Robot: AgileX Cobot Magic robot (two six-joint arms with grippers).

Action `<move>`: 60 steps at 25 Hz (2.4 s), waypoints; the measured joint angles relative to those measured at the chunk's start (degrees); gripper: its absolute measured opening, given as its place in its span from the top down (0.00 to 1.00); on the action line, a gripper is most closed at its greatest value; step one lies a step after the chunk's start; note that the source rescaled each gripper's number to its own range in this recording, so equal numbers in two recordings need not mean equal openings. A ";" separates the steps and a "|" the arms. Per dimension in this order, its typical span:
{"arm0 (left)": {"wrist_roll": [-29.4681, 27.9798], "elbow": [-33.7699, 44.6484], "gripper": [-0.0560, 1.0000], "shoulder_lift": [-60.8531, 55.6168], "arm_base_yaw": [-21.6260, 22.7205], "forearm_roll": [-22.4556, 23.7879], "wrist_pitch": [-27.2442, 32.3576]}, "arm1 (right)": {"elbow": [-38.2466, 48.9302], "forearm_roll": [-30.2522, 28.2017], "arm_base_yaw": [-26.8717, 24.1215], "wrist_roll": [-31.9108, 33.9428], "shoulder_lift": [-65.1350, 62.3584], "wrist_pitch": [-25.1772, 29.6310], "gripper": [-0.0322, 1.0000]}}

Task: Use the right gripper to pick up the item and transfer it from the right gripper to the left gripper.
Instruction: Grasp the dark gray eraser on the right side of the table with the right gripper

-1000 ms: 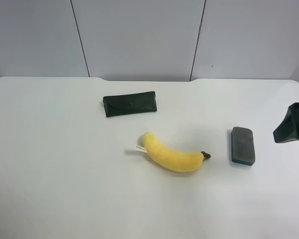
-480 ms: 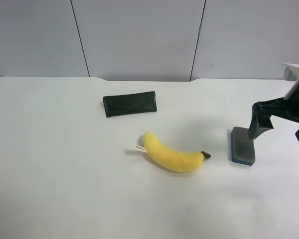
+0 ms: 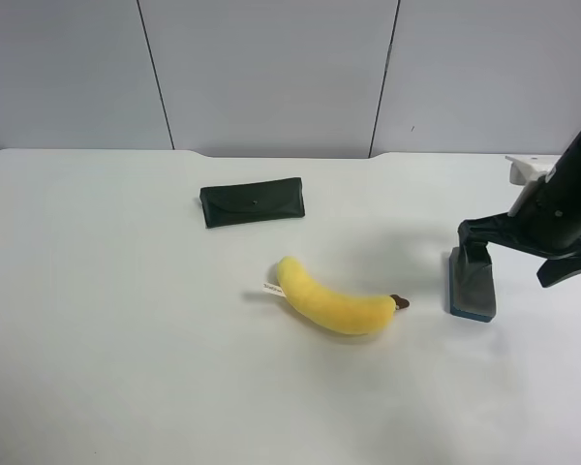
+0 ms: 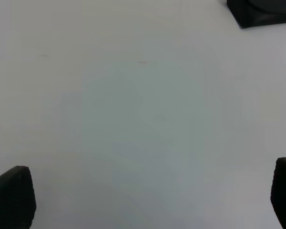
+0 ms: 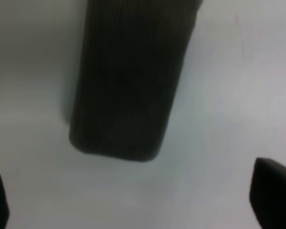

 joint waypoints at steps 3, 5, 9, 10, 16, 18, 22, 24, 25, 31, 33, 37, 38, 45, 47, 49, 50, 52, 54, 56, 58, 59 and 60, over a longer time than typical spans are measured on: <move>0.00 0.00 0.00 0.00 0.00 0.00 0.00 | 0.00 0.00 0.00 0.00 2.72 -2.79 0.00; 0.00 0.00 0.00 0.00 0.00 0.00 0.00 | 0.00 0.00 0.00 0.00 4.36 -4.43 0.00; 0.00 0.00 0.00 0.00 0.00 0.00 0.00 | 0.00 0.00 0.00 0.00 7.74 -6.79 0.00; 0.00 0.00 0.00 0.00 0.00 0.00 0.00 | -0.05 0.00 0.00 0.00 8.51 -7.12 0.00; 0.00 0.00 0.00 0.00 0.00 0.00 0.00 | -0.05 0.00 0.00 0.00 12.04 -9.62 0.00; 0.00 0.00 0.00 0.00 0.00 0.00 0.00 | -0.05 0.00 0.00 0.00 12.69 -10.00 0.00; 0.00 0.00 0.00 0.00 0.00 0.00 0.00 | -0.05 0.00 0.00 0.00 13.05 -10.50 0.00; 0.00 0.00 0.00 0.00 0.00 0.00 -0.04 | -0.05 0.00 0.00 0.00 13.05 -11.20 0.00; 0.00 0.00 0.00 0.00 0.00 0.00 -0.04 | -0.05 0.00 0.00 0.00 13.05 -11.31 0.00; 0.00 0.00 0.00 0.00 0.00 0.00 -0.09 | -0.05 0.00 0.00 0.00 13.05 -11.36 0.00; 0.00 0.00 0.00 0.00 0.00 0.00 -0.11 | -0.05 0.00 0.00 0.00 13.05 -11.36 0.00; 0.00 0.00 0.00 0.00 0.00 0.00 -0.12 | -0.05 0.00 0.00 0.00 13.05 -11.36 0.00; 0.00 0.00 0.00 0.00 0.00 0.00 -0.12 | -0.05 0.00 0.00 0.00 13.05 -11.36 0.00; 0.00 0.00 0.00 0.00 0.00 0.00 -0.12 | -0.05 0.00 0.00 0.00 13.05 -10.96 0.41; 0.00 0.00 0.00 0.00 0.00 0.00 -0.12 | -0.05 0.00 0.00 0.00 13.05 -10.94 0.64; 0.00 0.00 0.00 0.00 0.00 0.00 -0.12 | -0.05 0.00 0.00 0.00 13.05 -10.94 0.89; 0.00 0.00 0.00 0.00 0.00 0.00 -0.12 | -0.05 0.00 0.00 0.00 13.05 -10.94 0.96; 0.00 0.00 0.00 0.00 0.00 0.00 -0.12 | -0.05 0.00 0.00 0.00 13.05 -10.94 0.96; 0.00 0.00 0.00 0.00 0.00 0.00 -0.12 | -0.05 0.00 0.00 0.00 13.05 -10.94 0.96; 0.00 0.00 0.00 0.00 0.00 0.00 -0.12 | -0.05 0.00 0.00 0.00 13.05 -10.94 0.96; 0.00 0.00 0.00 0.00 0.00 0.00 -0.12 | -0.05 0.00 0.00 0.00 12.59 -10.56 0.96; 0.00 0.00 0.00 0.00 0.00 0.00 -0.12 | -0.05 0.00 0.00 0.00 11.99 -9.90 0.96; 0.00 0.00 0.00 0.00 0.00 0.00 -0.17 | -0.05 0.00 0.00 0.00 11.13 -9.39 0.96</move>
